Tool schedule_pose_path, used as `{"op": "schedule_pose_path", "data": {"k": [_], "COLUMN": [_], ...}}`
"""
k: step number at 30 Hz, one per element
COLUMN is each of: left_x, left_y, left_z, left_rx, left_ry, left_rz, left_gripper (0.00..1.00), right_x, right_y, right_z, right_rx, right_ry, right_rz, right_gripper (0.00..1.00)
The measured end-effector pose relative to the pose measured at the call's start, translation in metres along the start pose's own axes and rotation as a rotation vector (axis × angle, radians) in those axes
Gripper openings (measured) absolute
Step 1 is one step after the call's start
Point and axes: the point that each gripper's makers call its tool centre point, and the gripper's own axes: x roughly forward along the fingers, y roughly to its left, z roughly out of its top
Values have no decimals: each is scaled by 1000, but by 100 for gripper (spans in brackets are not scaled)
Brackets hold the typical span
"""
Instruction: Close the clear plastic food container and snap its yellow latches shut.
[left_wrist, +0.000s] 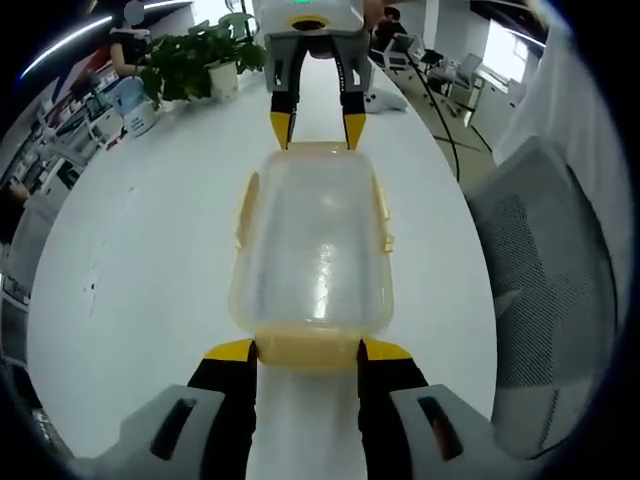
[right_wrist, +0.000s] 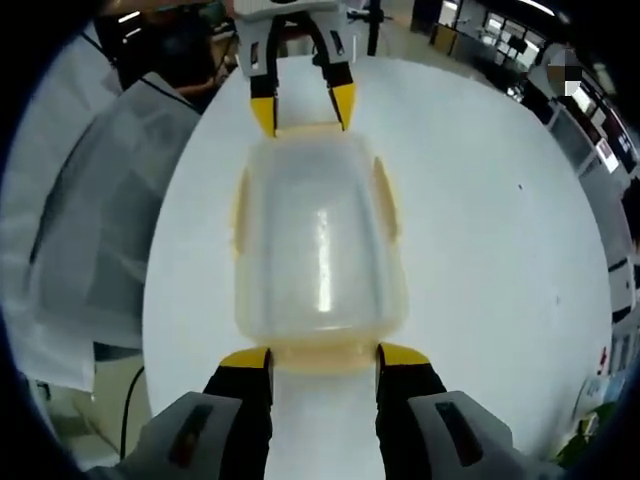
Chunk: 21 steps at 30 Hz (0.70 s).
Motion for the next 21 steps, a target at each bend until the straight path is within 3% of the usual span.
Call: {"op": "schedule_pose_path", "data": {"k": [16,21], "left_x": [7,6], "left_y": [-4,-13], "left_z": [0,-6], "left_rx": [11,7], "left_ry": [-3,5], "left_rz": [-7,-43], "left_gripper": [39,42], "right_x": [2,2], "right_y": [4,9], "right_z": [-4,-6], "right_rx": [9,31], "right_ry": [0,-18], "right_rz": [-3,8], "right_gripper": [39,46]}}
